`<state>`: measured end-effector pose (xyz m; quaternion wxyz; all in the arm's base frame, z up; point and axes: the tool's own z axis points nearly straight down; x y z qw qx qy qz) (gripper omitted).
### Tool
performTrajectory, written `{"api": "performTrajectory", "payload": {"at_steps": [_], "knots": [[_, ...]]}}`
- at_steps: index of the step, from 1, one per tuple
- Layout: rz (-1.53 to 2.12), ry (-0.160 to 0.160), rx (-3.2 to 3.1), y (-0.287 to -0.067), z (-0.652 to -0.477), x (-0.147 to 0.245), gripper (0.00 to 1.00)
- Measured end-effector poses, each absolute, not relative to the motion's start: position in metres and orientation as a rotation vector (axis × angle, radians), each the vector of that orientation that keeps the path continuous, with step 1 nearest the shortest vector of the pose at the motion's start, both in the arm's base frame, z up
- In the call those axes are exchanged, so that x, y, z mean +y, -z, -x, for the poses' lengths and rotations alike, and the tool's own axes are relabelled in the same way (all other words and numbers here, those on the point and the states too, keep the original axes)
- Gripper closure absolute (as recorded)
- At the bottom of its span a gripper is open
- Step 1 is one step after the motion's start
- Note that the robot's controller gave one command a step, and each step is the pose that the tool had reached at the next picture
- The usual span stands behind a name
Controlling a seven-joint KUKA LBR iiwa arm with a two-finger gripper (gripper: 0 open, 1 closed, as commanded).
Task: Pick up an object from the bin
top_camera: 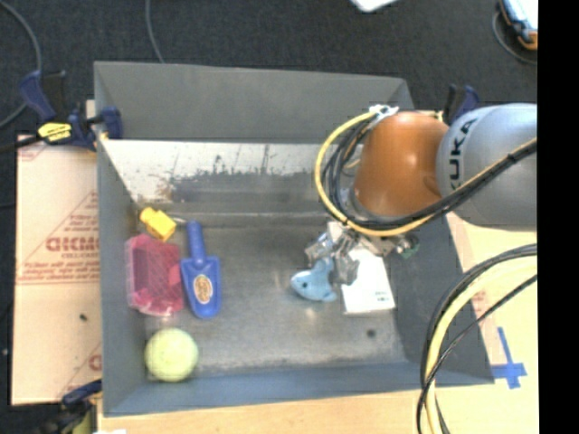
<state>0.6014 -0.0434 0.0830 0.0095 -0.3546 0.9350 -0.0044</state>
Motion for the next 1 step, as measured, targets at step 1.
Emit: {"api": "performTrajectory", "payload": {"at_steps": [1], "knots": [[1.106, 0.013, 2.920, -0.0830, -0.6014, -0.0433, 1.00]]}}
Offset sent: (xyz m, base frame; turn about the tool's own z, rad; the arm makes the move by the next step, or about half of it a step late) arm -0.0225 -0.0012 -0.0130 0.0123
